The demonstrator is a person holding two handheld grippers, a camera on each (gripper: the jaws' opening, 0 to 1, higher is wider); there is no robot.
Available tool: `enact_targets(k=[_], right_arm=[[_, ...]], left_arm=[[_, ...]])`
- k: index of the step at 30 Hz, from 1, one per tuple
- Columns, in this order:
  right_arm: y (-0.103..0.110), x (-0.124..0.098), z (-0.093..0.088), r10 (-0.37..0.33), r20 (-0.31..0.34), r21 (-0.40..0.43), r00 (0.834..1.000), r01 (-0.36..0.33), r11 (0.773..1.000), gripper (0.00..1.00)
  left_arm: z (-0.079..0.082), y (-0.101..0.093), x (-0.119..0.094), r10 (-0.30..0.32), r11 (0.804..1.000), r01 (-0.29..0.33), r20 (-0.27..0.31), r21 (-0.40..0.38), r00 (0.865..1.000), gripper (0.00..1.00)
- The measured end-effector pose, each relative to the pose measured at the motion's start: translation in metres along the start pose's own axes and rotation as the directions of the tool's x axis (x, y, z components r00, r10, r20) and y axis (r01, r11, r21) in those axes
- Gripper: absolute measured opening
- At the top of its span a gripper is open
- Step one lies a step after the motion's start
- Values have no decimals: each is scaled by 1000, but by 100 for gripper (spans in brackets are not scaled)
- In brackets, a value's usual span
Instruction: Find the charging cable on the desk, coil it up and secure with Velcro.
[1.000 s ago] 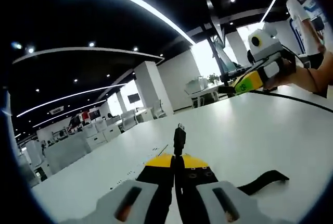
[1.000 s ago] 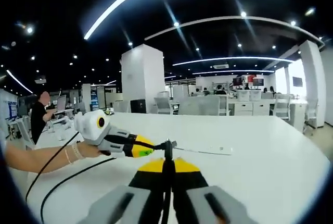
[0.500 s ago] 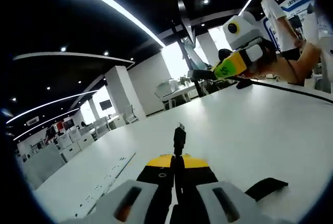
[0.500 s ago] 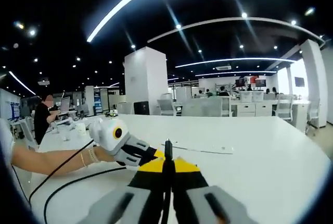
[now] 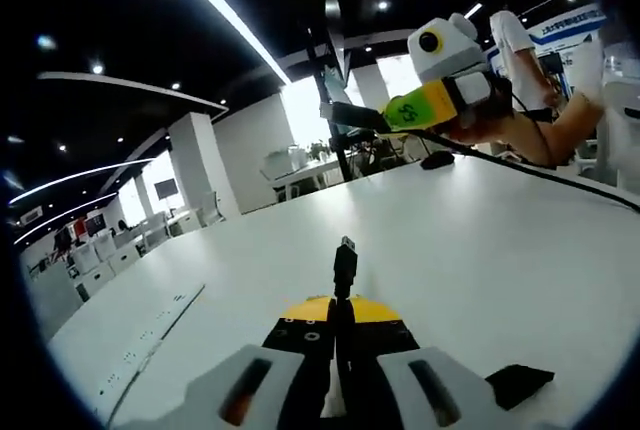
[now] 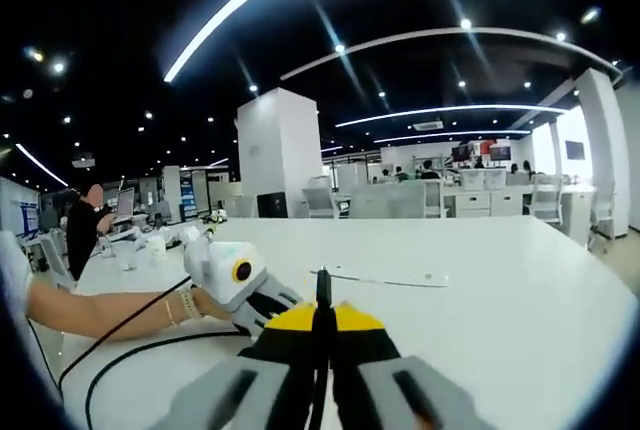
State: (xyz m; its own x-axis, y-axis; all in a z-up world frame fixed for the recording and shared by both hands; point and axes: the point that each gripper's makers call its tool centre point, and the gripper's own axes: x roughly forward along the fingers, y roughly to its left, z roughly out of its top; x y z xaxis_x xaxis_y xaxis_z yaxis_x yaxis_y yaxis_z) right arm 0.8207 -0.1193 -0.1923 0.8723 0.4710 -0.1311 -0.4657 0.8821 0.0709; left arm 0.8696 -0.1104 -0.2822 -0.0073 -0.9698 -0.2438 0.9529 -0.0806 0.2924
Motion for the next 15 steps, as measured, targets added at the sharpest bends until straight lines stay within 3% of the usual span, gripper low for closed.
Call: enact_targets(k=[4,15], right_arm=[[0,0,-2,2,-4,2,1000,-2,1000,5],[0,-1,-4,3,-2,15,1000,-3,1000,5]], left_arm=[[-9,-1,2,-1,1000,1,-23,-15,1000,5],[-13,-2,3,5,999,-7,-34,-49,999,5]])
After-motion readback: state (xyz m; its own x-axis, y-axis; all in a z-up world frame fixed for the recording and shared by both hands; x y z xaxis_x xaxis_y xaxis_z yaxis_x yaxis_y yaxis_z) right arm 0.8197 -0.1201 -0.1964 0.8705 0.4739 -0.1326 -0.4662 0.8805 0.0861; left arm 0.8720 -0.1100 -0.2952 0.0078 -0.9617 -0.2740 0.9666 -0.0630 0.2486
